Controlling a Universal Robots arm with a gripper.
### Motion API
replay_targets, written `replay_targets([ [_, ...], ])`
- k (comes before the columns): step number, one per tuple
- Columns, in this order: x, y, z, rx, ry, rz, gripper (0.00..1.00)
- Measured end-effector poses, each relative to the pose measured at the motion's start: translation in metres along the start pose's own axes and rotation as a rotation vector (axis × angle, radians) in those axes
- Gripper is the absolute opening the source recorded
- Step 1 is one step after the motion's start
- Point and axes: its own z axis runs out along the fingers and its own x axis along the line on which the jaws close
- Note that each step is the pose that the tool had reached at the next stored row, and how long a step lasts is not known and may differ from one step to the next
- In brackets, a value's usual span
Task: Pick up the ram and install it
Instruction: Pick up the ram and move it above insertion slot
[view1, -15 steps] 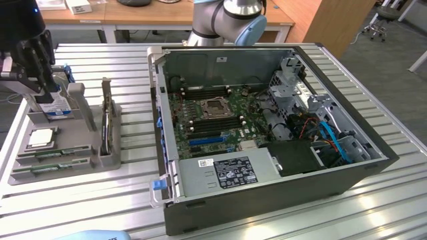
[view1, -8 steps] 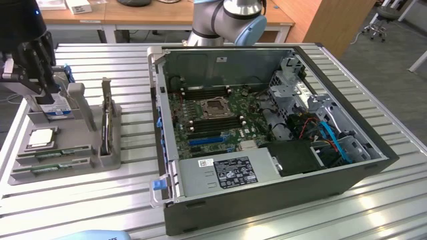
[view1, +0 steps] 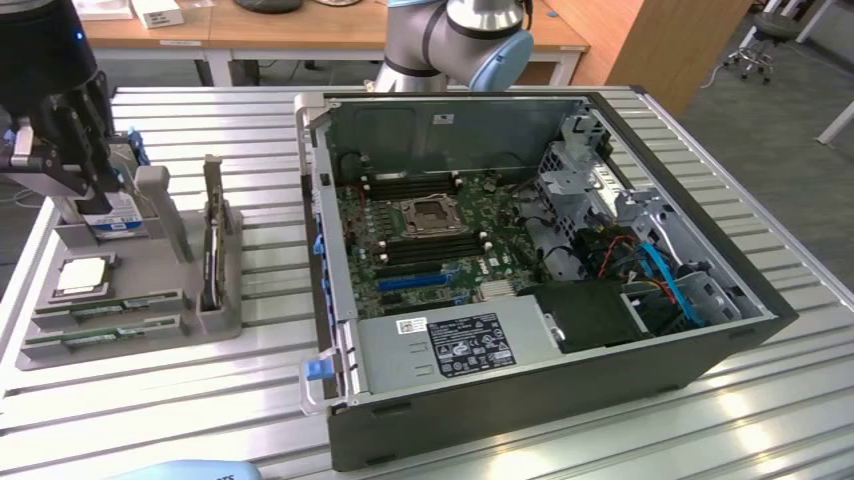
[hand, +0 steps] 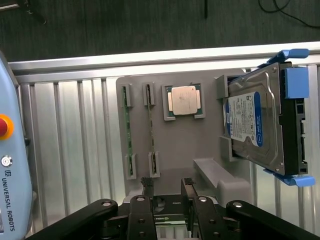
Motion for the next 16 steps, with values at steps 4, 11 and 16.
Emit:
replay_targets([
  [4,0.000,-0.0001,0.0033,0.0000,0.0000,0.000,0.35],
  [11,0.000,-0.0003,0.0094,0.0000,0.0000,0.000,0.35],
  [16,0.000,-0.0004,0.0141,0.0001,0.0000,0.000,0.35],
])
